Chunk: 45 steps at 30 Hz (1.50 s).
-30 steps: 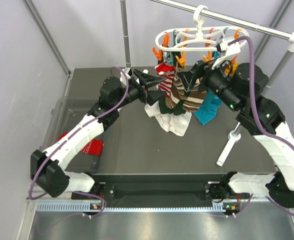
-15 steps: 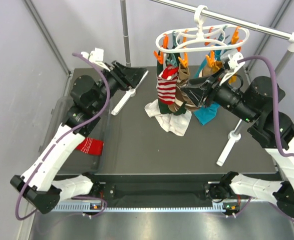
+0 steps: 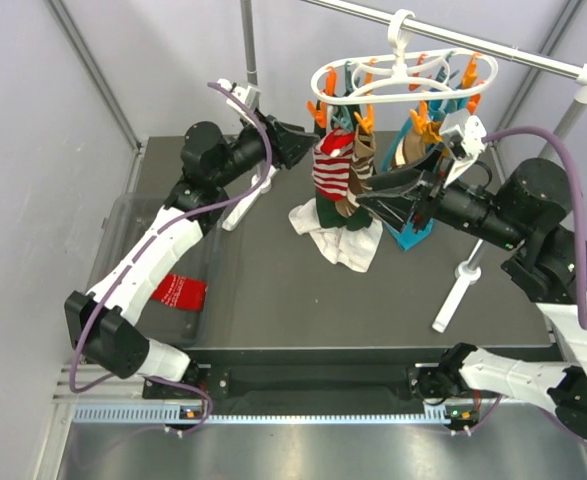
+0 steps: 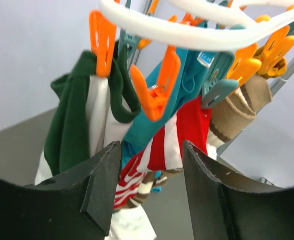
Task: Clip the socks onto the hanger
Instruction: Open the clamp at the hanger.
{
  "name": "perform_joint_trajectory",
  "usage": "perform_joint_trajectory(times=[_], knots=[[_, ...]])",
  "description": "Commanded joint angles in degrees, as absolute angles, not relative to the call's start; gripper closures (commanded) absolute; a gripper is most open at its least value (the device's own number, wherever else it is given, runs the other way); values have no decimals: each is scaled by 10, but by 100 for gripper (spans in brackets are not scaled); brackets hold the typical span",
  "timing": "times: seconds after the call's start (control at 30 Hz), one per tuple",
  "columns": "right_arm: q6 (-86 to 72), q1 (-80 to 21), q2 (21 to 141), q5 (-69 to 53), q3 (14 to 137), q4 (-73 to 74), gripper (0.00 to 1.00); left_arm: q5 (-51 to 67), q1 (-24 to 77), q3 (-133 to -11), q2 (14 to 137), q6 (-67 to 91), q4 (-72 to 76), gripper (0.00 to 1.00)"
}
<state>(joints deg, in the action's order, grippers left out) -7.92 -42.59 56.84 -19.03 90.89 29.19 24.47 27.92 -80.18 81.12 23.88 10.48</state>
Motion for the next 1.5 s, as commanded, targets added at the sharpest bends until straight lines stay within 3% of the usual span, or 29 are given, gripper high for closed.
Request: perform_joint_trajectory(times=[0.0,0.4,0.73,0.97,1.1,1.2,1.47], knots=[[-69,-428,545,-207,906,263,60,337,253,-808,827,257,237,43],[-70,-428,541,-192,895,263,66,421,245,-871,915,326,325,42],[-85,-428,555,-188,896,252,75,385,245,-863,922,362,352,52],[-91,-428,557,-186,894,247,77,397,246,-871,926,387,359,67],[-100,-428,567,-171,905,250,81,390,248,-875,920,395,351,90],[-118,-429,575,-146,914,250,83,381,254,-870,907,382,327,100],[-145,-429,627,-82,979,295,73,267,333,-858,831,272,182,100]])
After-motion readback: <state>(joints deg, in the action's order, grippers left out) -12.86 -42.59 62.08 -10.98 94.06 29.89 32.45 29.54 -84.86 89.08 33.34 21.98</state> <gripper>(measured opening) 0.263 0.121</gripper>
